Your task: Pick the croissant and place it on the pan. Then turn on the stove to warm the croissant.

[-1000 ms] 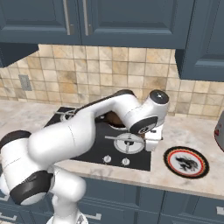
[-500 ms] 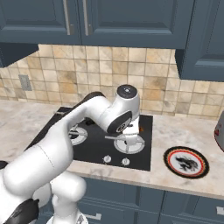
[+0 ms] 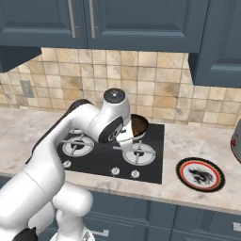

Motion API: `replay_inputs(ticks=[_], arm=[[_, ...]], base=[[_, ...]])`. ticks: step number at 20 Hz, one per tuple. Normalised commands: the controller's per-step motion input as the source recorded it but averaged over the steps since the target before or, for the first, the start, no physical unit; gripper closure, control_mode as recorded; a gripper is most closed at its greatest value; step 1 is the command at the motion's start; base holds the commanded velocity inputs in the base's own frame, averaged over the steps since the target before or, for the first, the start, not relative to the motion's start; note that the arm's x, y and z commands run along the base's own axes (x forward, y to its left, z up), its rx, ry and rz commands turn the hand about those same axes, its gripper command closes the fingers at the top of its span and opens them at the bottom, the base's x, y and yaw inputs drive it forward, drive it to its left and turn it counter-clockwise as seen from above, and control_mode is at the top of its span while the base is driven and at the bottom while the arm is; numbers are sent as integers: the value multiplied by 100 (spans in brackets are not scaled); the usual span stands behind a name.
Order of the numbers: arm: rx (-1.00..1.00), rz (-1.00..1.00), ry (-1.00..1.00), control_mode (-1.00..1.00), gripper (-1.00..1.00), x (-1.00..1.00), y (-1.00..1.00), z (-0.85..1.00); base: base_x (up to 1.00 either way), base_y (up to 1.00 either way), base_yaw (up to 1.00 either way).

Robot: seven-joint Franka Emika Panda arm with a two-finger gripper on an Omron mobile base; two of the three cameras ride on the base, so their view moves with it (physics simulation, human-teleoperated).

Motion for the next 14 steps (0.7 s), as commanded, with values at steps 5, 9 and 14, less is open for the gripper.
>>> replay_inputs(ticks=[5,9,14], arm=[[0,25,0,-100,100,0,34,5],[0,26,0,-100,100,0,31,0],[0,20,2,-100,100,8,39,0]], base=[[0,0,0],[0,0,0],[0,0,0]])
